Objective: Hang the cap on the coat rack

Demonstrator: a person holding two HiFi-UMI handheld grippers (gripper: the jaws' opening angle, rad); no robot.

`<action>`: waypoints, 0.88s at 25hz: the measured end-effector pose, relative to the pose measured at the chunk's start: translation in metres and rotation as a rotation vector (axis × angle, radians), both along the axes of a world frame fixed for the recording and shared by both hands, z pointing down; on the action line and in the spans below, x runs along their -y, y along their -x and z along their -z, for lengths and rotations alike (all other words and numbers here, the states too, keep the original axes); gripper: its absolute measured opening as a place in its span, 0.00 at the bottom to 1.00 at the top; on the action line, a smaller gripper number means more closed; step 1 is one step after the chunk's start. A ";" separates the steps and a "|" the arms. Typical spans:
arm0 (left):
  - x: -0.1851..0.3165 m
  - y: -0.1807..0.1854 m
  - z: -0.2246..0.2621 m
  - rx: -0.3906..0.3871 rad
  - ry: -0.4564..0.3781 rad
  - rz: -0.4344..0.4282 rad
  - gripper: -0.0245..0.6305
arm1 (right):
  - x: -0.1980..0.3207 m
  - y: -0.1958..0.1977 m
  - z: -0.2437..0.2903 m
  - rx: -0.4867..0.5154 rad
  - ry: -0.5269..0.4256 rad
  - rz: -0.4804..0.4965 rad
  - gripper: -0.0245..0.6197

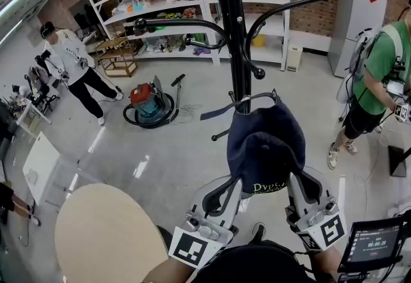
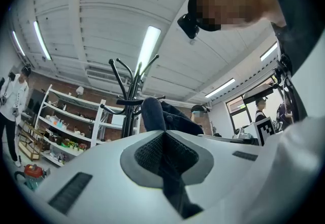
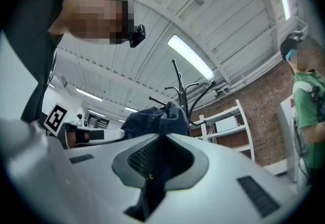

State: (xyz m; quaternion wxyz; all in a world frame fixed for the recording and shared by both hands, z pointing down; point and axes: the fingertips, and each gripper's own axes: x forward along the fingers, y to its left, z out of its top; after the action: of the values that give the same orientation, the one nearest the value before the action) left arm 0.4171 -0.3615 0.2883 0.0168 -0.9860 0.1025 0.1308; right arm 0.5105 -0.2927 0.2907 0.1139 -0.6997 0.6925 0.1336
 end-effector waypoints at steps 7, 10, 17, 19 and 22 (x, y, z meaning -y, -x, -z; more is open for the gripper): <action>0.003 -0.001 0.008 0.003 -0.033 0.020 0.06 | 0.004 -0.003 -0.001 -0.006 -0.010 0.016 0.09; 0.010 -0.015 0.008 0.004 -0.041 0.036 0.06 | 0.015 -0.019 -0.001 0.008 -0.021 0.037 0.09; 0.022 -0.036 0.008 0.010 -0.042 0.076 0.06 | 0.032 -0.043 0.002 0.027 -0.034 0.075 0.09; 0.027 -0.043 0.007 0.010 -0.043 0.087 0.06 | 0.038 -0.050 0.000 0.028 -0.035 0.087 0.09; 0.033 -0.046 0.006 0.010 -0.038 0.098 0.06 | 0.044 -0.054 -0.004 0.034 -0.025 0.103 0.09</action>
State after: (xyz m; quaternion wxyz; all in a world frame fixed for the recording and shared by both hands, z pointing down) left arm 0.4631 -0.3945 0.2824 0.0422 -0.9799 0.1480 0.1267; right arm 0.5643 -0.3369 0.2951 0.1412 -0.6637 0.7239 0.1244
